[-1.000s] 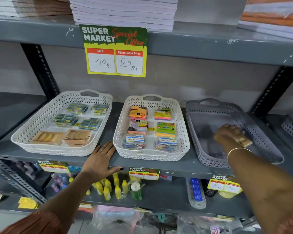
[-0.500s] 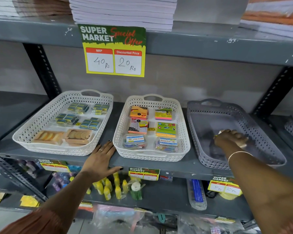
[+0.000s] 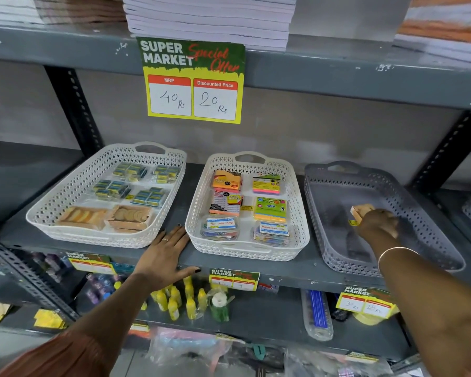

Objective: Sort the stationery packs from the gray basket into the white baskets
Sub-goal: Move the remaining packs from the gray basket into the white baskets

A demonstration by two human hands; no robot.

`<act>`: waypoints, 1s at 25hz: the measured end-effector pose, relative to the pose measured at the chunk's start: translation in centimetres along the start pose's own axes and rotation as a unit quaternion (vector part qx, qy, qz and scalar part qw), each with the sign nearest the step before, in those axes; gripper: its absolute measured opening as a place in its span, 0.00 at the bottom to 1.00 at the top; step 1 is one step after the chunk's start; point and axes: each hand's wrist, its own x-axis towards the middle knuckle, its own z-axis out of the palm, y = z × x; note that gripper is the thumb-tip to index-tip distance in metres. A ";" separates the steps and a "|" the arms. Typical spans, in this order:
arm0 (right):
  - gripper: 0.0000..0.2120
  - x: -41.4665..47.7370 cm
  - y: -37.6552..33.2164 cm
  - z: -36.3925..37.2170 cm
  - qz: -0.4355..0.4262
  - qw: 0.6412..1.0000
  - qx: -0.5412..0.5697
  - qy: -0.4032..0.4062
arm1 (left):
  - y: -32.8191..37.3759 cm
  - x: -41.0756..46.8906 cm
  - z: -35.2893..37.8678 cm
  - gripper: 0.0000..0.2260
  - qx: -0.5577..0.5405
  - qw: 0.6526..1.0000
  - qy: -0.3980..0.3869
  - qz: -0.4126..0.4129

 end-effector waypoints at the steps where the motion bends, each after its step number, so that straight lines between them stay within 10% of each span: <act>1: 0.23 -0.2 -0.9 -0.8 -0.005 1.000 0.007 0.006 | 0.0 0.0 0.0 0.44 0.000 1.000 0.001 0.001; 18: 0.24 -14.8 -22.3 -7.8 -0.367 0.921 0.124 0.036 | 0.0 -3.1 -2.4 0.33 0.091 0.993 0.061 0.039; 25: 0.26 -25.0 -30.1 -6.3 -0.485 0.868 0.104 0.009 | -10.6 -8.4 -8.4 0.39 0.100 0.980 0.125 -0.122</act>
